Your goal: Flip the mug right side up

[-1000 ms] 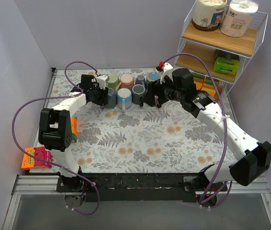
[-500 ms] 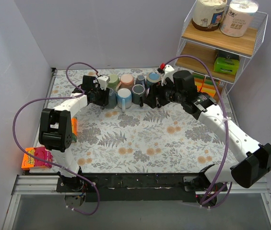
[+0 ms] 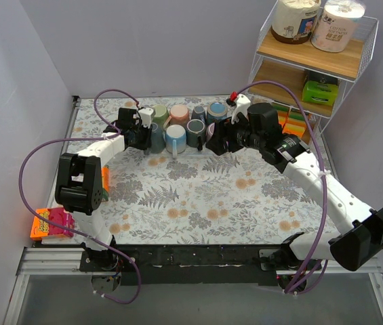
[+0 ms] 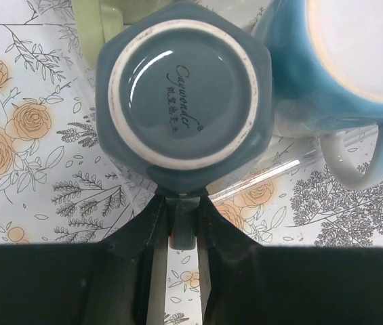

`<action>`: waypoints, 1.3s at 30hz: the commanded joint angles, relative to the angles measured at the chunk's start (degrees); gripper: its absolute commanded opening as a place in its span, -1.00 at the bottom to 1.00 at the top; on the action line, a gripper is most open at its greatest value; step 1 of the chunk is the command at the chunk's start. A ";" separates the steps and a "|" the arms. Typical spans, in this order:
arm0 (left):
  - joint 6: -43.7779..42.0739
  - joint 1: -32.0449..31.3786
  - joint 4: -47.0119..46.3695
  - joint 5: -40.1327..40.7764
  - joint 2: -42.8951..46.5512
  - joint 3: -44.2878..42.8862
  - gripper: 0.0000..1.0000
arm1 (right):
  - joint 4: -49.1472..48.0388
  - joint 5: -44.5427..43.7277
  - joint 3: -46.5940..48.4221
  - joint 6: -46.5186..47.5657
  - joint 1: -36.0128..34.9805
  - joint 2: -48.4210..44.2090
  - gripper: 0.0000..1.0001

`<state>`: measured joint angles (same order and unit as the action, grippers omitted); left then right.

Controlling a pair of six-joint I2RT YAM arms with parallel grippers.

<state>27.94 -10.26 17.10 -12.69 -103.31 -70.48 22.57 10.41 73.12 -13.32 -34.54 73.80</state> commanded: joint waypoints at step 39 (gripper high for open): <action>55.63 -0.37 -19.47 -12.88 47.32 5.35 -1.00 | -47.95 27.99 -7.04 -29.56 -0.52 4.42 0.83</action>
<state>73.69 -10.39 8.75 -21.56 -58.81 -64.42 -10.61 32.05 63.20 -35.20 -34.61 76.38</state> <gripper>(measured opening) 0.165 0.916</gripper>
